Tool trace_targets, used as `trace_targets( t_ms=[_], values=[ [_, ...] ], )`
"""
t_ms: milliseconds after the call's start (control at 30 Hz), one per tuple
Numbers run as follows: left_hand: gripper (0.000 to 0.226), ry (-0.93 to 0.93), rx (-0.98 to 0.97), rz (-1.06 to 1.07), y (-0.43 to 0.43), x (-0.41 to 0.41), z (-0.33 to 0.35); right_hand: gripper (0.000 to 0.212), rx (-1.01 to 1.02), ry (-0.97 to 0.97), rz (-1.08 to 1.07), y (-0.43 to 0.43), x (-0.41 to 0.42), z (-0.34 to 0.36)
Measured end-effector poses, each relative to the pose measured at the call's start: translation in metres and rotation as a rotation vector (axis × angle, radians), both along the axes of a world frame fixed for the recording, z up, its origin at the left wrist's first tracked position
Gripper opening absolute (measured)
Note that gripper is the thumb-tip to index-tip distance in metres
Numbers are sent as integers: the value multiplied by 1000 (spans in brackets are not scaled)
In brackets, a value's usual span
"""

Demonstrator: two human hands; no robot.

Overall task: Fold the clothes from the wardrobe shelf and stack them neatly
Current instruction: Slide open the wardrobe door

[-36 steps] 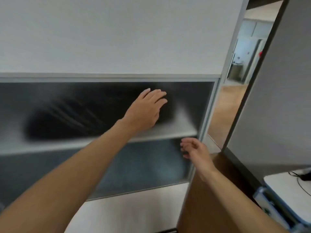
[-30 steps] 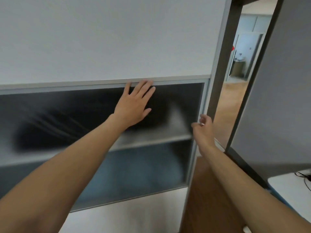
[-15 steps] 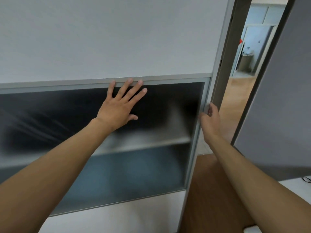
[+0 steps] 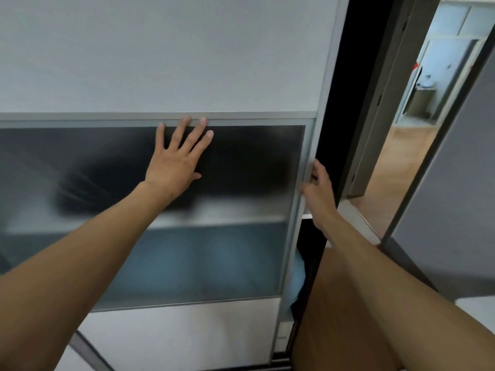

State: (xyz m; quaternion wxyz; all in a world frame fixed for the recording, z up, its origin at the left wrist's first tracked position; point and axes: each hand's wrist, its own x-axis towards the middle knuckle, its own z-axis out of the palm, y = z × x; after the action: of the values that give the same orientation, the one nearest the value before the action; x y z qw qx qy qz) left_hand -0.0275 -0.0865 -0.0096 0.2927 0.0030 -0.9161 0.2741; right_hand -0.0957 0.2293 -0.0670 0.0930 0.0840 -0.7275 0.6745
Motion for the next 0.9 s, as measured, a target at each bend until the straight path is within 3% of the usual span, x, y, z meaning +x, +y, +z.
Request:
trace_targets(
  t_ms=[133, 233, 333, 400, 567, 733, 900],
  values=[
    [104, 9, 168, 107, -2, 22, -8, 78, 39, 12, 99, -34, 11, -3],
    [89, 13, 213, 25, 13, 33, -9, 81, 63, 8, 238, -49, 14, -1],
    [54, 5, 301, -111, 44, 28, -5, 80, 128, -4, 428, -53, 13, 4],
    [25, -49, 424, -119, 69, 19, -4, 73, 307, 14, 504, -47, 9, 3],
    [49, -213, 562, 134, 103, -10, -17, 54, 754, -7, 423, -6, -13, -23],
    [40, -35, 629, 204, 73, -13, -35, 59, 1049, -87, 289, 35, -51, -46],
    [40, 59, 651, 287, 57, -8, -56, 60, 1210, -108, 263, 52, -69, -68]
  ],
)
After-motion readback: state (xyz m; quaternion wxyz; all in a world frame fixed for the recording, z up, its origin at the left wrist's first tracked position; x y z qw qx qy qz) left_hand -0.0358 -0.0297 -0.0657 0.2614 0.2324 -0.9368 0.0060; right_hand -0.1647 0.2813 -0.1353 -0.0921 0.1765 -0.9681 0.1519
